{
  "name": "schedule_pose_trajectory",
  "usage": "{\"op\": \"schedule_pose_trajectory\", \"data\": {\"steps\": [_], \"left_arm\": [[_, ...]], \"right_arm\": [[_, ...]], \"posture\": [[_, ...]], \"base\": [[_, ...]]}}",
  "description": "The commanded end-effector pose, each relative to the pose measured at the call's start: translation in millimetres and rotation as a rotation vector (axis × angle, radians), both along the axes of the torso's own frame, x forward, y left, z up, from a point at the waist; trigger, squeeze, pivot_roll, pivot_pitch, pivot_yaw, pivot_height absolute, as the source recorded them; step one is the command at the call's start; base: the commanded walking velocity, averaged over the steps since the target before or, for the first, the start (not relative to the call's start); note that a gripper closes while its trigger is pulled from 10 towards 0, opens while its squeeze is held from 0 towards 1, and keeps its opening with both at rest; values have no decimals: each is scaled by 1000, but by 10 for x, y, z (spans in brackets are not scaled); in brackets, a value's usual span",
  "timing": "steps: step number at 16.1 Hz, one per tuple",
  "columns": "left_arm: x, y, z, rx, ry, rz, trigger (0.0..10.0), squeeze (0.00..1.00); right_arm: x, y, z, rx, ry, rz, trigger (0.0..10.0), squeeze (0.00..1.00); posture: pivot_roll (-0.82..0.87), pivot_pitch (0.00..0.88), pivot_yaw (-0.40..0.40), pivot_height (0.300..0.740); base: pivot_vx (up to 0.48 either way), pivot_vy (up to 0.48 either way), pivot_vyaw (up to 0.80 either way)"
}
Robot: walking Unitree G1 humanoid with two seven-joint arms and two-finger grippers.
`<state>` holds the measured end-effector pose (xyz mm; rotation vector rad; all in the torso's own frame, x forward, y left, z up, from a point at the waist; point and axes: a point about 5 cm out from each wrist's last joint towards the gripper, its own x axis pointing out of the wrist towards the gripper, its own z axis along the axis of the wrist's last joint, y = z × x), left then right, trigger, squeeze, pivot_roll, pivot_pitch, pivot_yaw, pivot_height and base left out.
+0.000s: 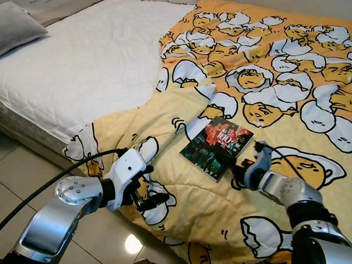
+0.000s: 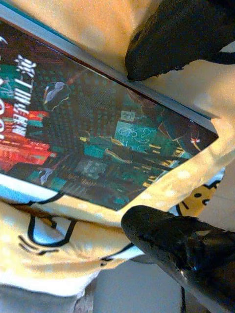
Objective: Clean up the room
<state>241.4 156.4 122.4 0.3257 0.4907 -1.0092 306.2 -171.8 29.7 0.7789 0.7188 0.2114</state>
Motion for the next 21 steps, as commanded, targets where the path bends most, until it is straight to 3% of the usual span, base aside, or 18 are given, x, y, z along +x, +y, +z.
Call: {"op": "schedule_pose_trajectory", "data": {"steps": [1, 6, 11, 12, 13, 15, 16, 19, 20, 21], "left_arm": [[-15, 4, 1, 7, 7, -15, 10000, 482], [-19, 11, 2, 14, 12, -19, 10000, 478], [-60, 30, 3, 25, 17, -19, 10000, 478], [-78, 34, 1, 31, 19, -19, 10000, 478], [-85, 35, 1, 34, 21, -20, 10000, 475], [-87, 47, 20, 43, 24, -31, 10000, 475], [-77, 52, 26, 44, 22, -30, 10000, 475], [-76, 41, 38, 44, 20, -27, 10000, 478], [-89, 38, 38, 43, 21, -24, 10000, 475], [-95, 39, 39, 43, 22, -24, 10000, 475]], "right_arm": [[18, 21, -16, -29, 9, -1, 10000, 1000], [24, 151, -141, -130, 52, -17, 10000, 1000], [45, 286, -180, -70, 63, -82, 10000, 988], [23, 360, -231, -63, 89, -119, 10000, 361], [30, 382, -232, -37, 93, -154, 10000, 0], [223, 475, -21, 137, 29, -268, 10000, 0], [286, 497, 57, 170, 1, -280, 10000, 0], [376, 480, 165, 203, -30, -315, 10000, 0], [392, 452, 181, 216, -35, -338, 8941, 0], [395, 447, 184, 220, -35, -344, 8941, 0]], "posture": [[56, 31, 44, 740], [66, 46, 44, 740], [101, 77, 40, 740], [112, 79, 44, 740], [118, 79, 48, 740], [124, 80, 50, 740], [124, 81, 50, 740], [129, 87, 46, 740], [134, 95, 43, 740], [134, 95, 43, 740]], "base": [[0, 0, 0], [0, 0, 0], [0, 0, 0], [0, 0, 0], [0, 0, 0], [0, 0, 0], [0, 0, 0], [0, 0, 0], [0, 0, 0], [0, 0, 0]]}}
